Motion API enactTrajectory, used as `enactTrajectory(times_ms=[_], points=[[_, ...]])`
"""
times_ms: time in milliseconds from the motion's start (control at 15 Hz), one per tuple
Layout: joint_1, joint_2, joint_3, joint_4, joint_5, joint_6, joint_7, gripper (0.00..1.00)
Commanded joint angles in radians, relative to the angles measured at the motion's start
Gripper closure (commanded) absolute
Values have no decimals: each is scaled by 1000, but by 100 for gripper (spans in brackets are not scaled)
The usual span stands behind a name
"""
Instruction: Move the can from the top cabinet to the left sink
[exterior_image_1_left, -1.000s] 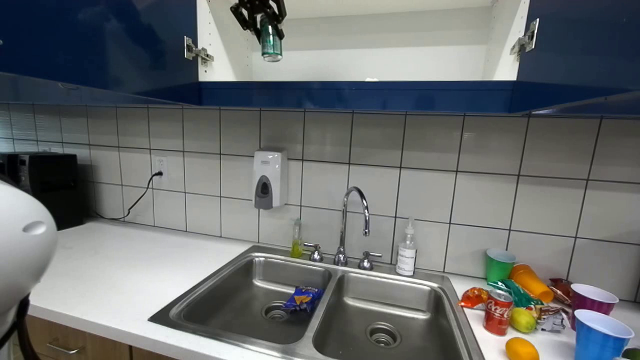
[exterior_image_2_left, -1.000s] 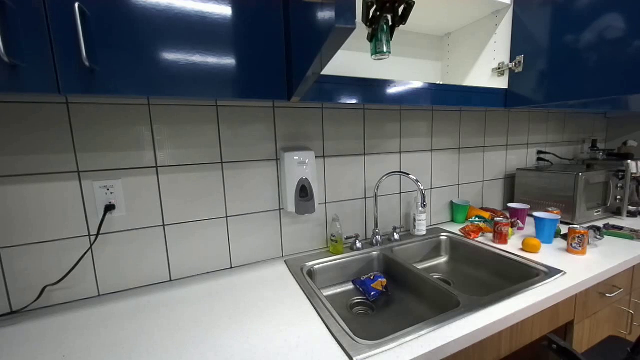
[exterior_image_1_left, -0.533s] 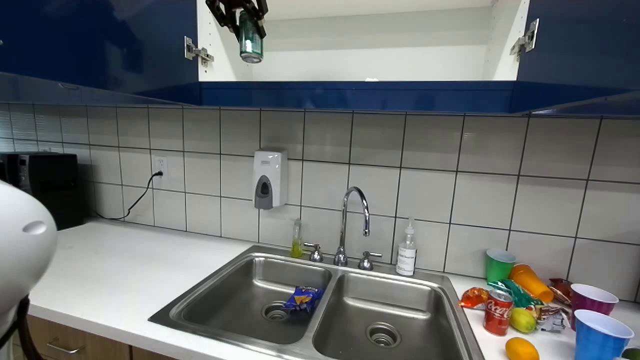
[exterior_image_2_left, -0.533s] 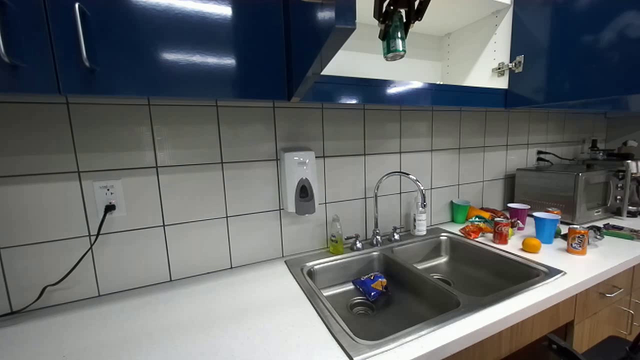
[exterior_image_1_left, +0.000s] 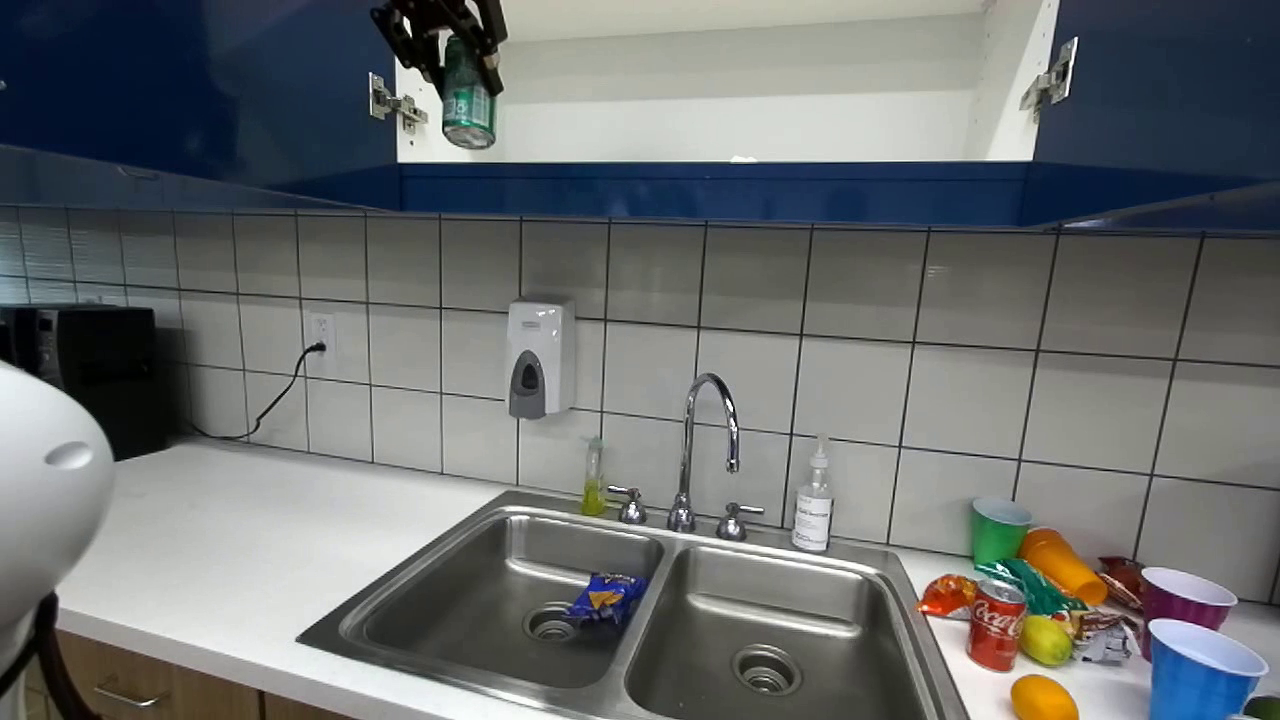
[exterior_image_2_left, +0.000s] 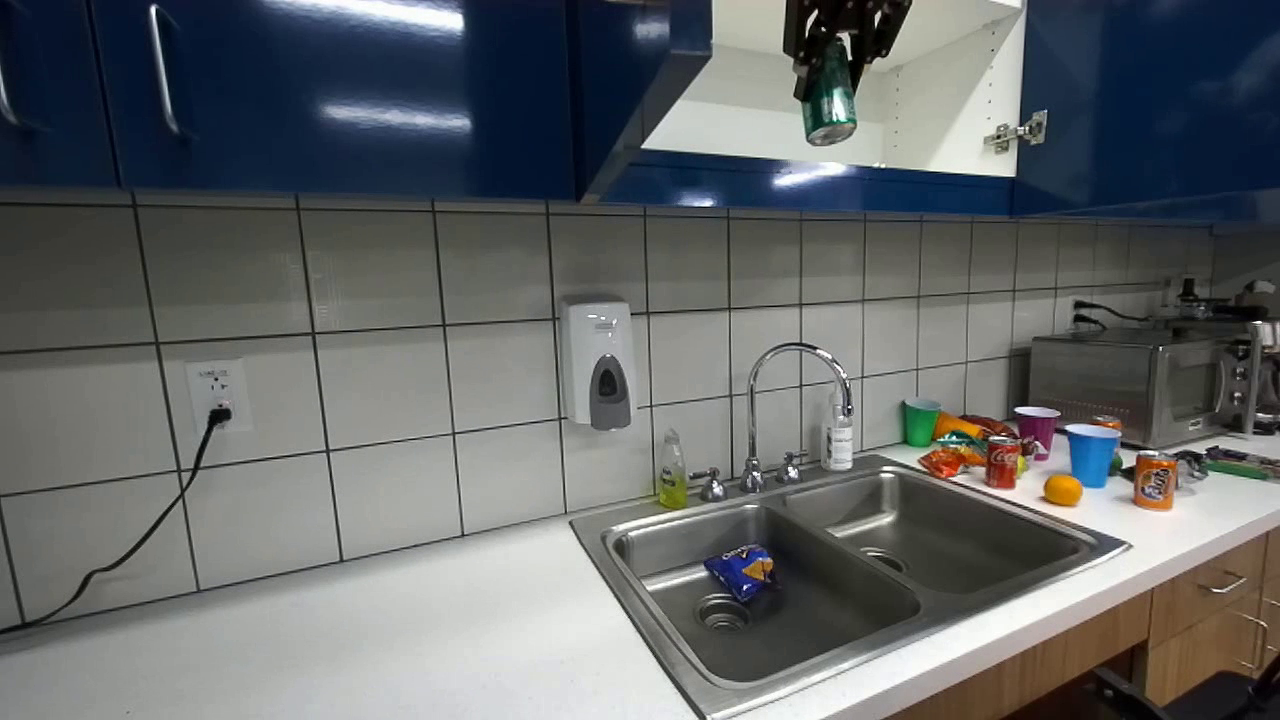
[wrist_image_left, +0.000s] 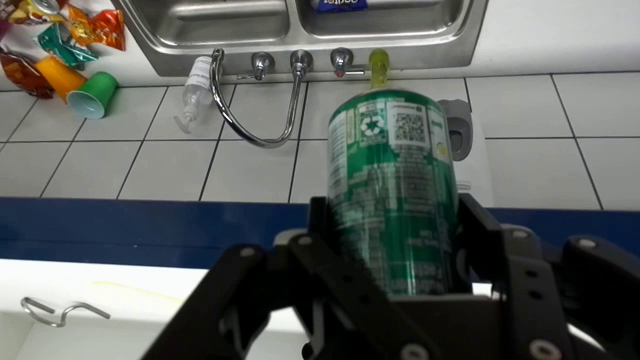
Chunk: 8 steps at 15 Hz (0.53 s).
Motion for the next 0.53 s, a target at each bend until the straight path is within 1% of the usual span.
enactTrajectory(times_ms=[0,467], points=[[5,-55,-4,-83,19,6,-25,62],[13,-55,-10,-209,27,87,-37,62]])
